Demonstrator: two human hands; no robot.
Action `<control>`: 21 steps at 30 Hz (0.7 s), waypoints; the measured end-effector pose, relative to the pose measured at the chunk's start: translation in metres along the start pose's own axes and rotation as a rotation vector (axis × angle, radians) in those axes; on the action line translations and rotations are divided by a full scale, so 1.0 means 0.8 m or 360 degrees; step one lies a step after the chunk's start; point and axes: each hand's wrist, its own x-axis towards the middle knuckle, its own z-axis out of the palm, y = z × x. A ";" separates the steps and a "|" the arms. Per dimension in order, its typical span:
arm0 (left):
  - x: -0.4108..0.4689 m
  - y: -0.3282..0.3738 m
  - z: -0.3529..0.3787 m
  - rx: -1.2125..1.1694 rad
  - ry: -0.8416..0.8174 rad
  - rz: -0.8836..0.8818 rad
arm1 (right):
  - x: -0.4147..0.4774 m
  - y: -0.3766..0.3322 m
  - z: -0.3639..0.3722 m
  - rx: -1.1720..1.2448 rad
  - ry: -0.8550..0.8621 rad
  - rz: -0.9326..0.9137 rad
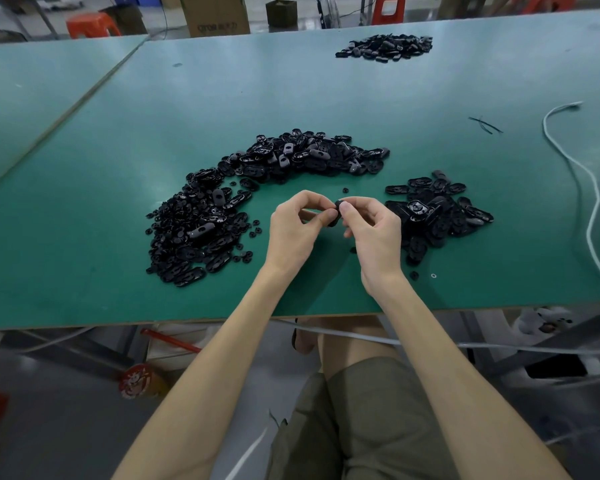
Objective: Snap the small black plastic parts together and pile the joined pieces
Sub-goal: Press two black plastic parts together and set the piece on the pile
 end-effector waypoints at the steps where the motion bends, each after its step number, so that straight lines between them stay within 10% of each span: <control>1: 0.000 0.000 0.000 -0.0009 -0.0010 -0.0009 | 0.000 0.001 -0.001 -0.0009 0.0004 0.0003; 21: 0.004 -0.010 -0.003 -0.0198 -0.0222 -0.0004 | -0.003 -0.006 -0.001 0.0160 -0.0045 -0.0022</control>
